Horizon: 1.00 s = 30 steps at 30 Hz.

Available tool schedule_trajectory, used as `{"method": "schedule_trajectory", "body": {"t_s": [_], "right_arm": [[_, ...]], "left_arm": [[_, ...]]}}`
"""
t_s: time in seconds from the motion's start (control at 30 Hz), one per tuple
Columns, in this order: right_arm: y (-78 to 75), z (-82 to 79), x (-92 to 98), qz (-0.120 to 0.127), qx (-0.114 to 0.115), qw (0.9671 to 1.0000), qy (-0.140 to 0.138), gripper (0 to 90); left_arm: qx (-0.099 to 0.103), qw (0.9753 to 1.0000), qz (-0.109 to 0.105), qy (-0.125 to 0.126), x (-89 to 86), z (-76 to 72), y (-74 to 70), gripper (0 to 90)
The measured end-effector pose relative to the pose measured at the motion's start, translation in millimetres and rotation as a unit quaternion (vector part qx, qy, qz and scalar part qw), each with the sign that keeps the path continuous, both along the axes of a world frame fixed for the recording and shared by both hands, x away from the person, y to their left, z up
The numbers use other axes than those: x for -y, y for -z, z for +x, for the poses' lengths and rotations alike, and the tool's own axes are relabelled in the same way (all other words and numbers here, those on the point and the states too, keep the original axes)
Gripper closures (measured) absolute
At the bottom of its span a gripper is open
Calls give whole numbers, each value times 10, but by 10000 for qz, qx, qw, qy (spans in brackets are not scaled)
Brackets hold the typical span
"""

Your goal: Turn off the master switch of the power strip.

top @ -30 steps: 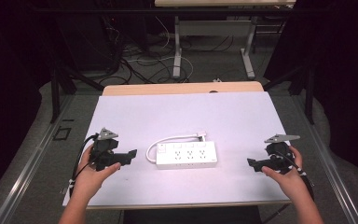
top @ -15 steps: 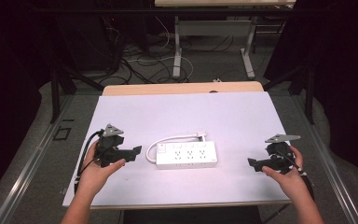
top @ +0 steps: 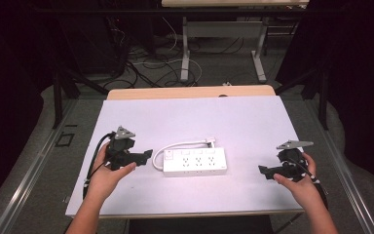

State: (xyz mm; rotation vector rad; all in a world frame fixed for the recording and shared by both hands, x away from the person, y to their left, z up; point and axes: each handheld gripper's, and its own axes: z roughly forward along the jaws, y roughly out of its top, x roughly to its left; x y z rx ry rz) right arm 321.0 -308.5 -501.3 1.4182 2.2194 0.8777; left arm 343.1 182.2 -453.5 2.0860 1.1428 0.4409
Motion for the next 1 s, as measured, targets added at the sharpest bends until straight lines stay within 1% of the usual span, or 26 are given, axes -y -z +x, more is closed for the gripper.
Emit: {"method": "schedule_trajectory", "body": {"t_s": [0.07, 0.13, 0.2, 0.23, 0.3, 0.33, 0.37, 0.4, 0.43, 0.47, 0.5, 0.53, 0.67, 0.77, 0.8, 0.83, 0.93, 1.0], "right_arm": [[3, 1, -2, 3, -10, 10000, 1, 51], [5, 1, -2, 5, -20, 10000, 3, 51], [6, 1, -2, 2, -19, 10000, 8, 51], [7, 1, -1, 3, -13, 10000, 13, 51], [10, 4, 2, 0, -9, 10000, 10, 51], [12, 5, 2, 0, -11, 10000, 9, 51], [12, 5, 2, 1, -14, 10000, 10, 51], [13, 5, 1, -1, -13, 10000, 11, 51], [13, 5, 1, 0, -13, 10000, 8, 51], [14, 6, 0, 4, -7, 10000, -5, 51], [15, 7, -1, 10, -14, 10000, -19, 51], [16, 7, -3, 3, -20, 10000, -25, 52], [21, 9, -5, -3, -24, 10000, -15, 52], [21, 9, -2, 0, -15, 10000, -25, 52], [20, 9, 2, -9, -10, 10000, -24, 52], [20, 9, 2, -9, -10, 10000, -24, 52], [23, 12, 5, -23, -4, 10000, -40, 52], [27, 13, 2, -15, -14, 10000, -41, 52]], "left_arm": [[-26, 10000, 39, 58, 37, 22, 2, 253], [-26, 10000, 21, 51, 53, 28, 5, 260], [-53, 9999, 7, 97, 84, 40, 9, 262], [-69, 9999, 50, 112, 102, 47, 6, 263], [-65, 9999, 35, 143, 135, 60, 8, 264], [-32, 9999, 29, 140, 150, 68, 12, 266], [-62, 9999, -6, 148, 167, 71, 14, 268], [-62, 9998, 38, 170, 177, 80, 12, 270], [-56, 9999, -11, 161, 196, 85, 19, 271], [-105, 9997, 38, 200, 200, 92, 13, 272], [-116, 9998, -1, 183, 218, 99, 14, 275], [-129, 9998, -41, 156, 235, 101, 17, 285], [-158, 9997, -26, 193, 271, 132, 20, 304], [-192, 9996, -87, 189, 303, 152, 31, 325], [-223, 9995, -65, 224, 310, 159, 31, 345], [-220, 9994, -100, 243, 322, 167, 41, 345], [-268, 9993, -68, 238, 348, 191, 60, 372], [-335, 9991, -103, 248, 370, 200, 78, 398]]}}
